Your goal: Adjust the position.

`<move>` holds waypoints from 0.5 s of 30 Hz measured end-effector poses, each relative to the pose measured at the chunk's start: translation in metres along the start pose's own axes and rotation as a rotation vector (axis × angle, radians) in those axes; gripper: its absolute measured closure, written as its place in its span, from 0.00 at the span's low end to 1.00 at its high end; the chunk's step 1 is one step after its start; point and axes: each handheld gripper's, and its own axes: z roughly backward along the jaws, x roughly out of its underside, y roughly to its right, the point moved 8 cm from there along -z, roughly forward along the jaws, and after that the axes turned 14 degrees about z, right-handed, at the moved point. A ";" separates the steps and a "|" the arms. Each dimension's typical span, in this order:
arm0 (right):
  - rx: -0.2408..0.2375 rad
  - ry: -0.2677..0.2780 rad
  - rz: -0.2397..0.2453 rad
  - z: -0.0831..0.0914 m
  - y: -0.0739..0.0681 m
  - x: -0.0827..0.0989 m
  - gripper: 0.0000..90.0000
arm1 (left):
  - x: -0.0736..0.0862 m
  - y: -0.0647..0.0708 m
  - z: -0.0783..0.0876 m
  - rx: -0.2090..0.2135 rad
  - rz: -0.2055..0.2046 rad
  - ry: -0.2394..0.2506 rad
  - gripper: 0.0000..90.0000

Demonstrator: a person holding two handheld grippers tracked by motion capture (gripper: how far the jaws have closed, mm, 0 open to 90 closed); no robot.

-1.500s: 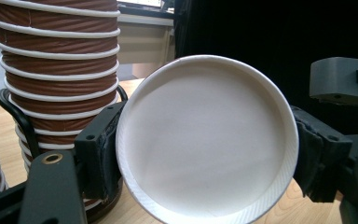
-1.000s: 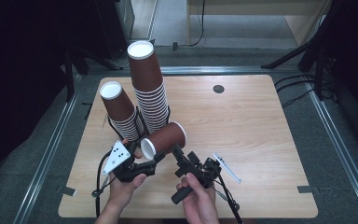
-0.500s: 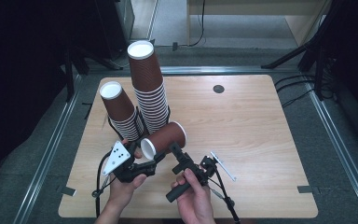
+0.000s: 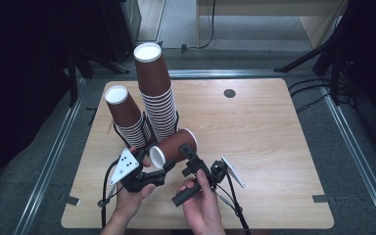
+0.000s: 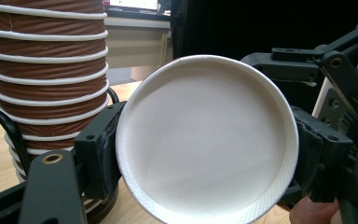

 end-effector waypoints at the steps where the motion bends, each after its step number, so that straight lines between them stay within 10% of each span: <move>1: -0.003 -0.005 -0.012 0.000 -0.001 0.000 0.00 | 0.000 0.000 0.000 -0.001 -0.001 0.001 0.25; 15: -0.027 -0.008 -0.061 -0.007 -0.008 -0.002 0.00 | 0.001 0.006 -0.001 0.010 -0.036 0.001 0.26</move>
